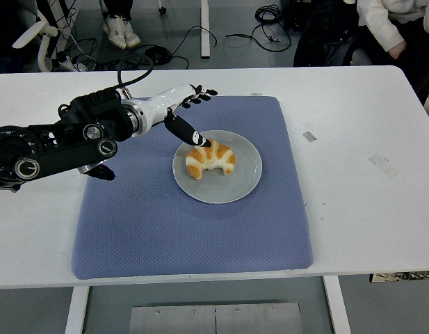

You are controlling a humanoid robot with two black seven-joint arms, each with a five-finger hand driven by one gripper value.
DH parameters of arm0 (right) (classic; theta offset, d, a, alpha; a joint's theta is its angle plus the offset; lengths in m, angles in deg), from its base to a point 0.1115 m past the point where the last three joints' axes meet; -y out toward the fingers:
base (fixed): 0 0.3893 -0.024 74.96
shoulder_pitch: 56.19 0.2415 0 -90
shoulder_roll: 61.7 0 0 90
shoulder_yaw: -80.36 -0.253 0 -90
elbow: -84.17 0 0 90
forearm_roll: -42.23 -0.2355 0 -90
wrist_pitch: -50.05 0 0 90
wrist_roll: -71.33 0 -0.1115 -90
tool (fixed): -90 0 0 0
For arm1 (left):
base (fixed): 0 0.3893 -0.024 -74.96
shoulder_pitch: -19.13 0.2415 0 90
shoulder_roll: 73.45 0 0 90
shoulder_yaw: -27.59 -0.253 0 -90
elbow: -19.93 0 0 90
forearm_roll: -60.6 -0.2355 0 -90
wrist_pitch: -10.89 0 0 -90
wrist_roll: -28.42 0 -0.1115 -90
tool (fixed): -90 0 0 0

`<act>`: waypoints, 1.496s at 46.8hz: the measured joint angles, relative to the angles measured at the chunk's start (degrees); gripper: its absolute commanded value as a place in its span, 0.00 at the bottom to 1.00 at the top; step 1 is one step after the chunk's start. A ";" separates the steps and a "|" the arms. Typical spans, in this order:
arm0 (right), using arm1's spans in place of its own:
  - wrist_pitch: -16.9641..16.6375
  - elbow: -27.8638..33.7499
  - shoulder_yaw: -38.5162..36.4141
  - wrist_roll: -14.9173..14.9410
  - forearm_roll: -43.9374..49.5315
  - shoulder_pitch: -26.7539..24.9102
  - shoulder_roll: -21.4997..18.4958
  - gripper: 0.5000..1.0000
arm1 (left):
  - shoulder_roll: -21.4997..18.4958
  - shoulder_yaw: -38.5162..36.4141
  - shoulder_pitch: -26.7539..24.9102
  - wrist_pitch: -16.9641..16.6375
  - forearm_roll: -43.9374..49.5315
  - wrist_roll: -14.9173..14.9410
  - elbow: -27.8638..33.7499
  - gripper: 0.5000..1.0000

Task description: Place the bread on the table

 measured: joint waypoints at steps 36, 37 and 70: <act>0.01 0.00 0.00 -0.01 0.00 0.00 0.00 1.00 | 1.62 -4.80 -1.55 1.31 -4.36 2.08 0.09 0.87; 0.01 0.00 0.00 -0.01 -0.01 0.00 0.00 1.00 | 1.60 -4.97 -1.57 1.31 -4.41 2.09 0.09 0.87; 0.01 0.00 0.00 0.00 -0.02 0.00 0.00 1.00 | 2.83 -6.84 -1.56 0.54 -9.23 2.89 0.13 0.79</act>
